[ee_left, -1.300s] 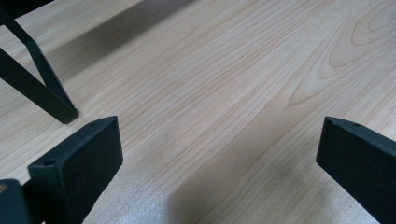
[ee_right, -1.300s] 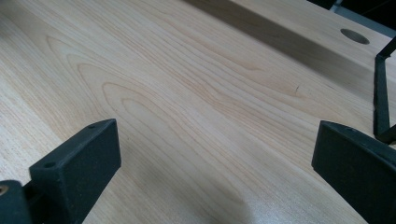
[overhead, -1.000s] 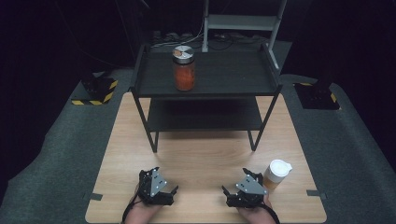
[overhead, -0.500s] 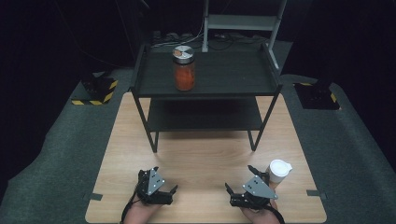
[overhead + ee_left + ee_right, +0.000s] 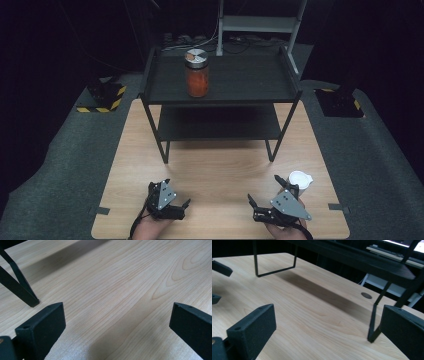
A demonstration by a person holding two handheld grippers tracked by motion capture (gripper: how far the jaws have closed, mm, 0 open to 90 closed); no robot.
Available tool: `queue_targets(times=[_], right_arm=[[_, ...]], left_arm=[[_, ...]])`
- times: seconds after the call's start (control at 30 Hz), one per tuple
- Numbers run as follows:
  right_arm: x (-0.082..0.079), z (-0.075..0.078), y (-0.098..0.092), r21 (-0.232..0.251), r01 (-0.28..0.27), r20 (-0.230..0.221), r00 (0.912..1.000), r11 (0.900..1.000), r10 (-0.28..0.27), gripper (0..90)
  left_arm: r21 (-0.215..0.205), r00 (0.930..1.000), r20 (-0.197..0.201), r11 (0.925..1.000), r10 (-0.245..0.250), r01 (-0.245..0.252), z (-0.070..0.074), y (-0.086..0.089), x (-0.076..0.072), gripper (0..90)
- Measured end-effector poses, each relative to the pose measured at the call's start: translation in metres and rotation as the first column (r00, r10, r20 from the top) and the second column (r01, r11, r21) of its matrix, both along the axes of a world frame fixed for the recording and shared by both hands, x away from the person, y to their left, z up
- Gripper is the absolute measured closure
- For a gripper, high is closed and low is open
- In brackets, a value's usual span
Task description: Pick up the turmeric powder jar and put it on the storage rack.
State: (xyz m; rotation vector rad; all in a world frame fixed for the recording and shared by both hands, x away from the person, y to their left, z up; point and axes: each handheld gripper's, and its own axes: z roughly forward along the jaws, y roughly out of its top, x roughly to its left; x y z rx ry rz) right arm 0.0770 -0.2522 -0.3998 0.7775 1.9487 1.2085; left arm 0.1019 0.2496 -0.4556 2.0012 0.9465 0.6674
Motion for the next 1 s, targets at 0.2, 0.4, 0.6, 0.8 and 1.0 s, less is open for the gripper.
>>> queue_targets(times=[0.2,0.4,0.6,0.8,1.0], right_arm=[[-0.004,0.006,-0.008,0.017,0.029,0.018,0.9994,0.999,-0.029,0.0],[-0.005,0.01,-0.019,0.038,0.063,0.023,0.9977,0.997,-0.063,0.0],[-0.007,0.012,-0.03,0.049,0.119,0.034,0.9922,0.992,-0.12,0.0],[-0.008,0.011,-0.039,0.054,0.178,0.039,0.9828,0.983,-0.18,0.0],[-0.009,0.009,-0.047,0.056,0.228,0.037,0.9724,0.972,-0.23,0.0]], left_arm=[[0.002,1.0,0.002,1.0,-0.008,0.008,0.0,0.0,0.0,0.7],[-0.001,1.0,0.001,1.0,-0.008,0.008,0.0,0.001,0.0,0.7],[-0.003,1.0,0.0,1.0,-0.007,0.007,0.0,0.001,0.0,0.7],[-0.006,1.0,-0.001,1.0,-0.007,0.007,0.0,0.002,0.0,0.7],[-0.006,0.9999,0.0,0.9999,-0.011,0.011,0.0,0.002,0.0,0.7]])
